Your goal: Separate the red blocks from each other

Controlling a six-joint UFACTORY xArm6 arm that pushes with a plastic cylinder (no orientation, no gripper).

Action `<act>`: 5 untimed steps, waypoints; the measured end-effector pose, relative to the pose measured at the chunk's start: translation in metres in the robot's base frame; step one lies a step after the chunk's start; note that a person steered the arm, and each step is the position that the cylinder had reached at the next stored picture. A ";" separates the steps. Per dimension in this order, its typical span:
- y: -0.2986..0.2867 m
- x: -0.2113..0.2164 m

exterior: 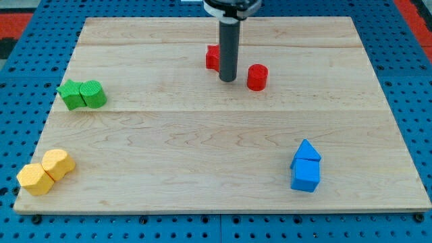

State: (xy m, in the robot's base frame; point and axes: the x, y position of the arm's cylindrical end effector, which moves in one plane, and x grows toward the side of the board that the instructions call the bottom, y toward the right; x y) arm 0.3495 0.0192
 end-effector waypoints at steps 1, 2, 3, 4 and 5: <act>0.049 0.009; 0.103 0.070; 0.117 0.068; 0.162 0.036; 0.177 0.084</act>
State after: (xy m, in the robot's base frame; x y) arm 0.4337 0.1959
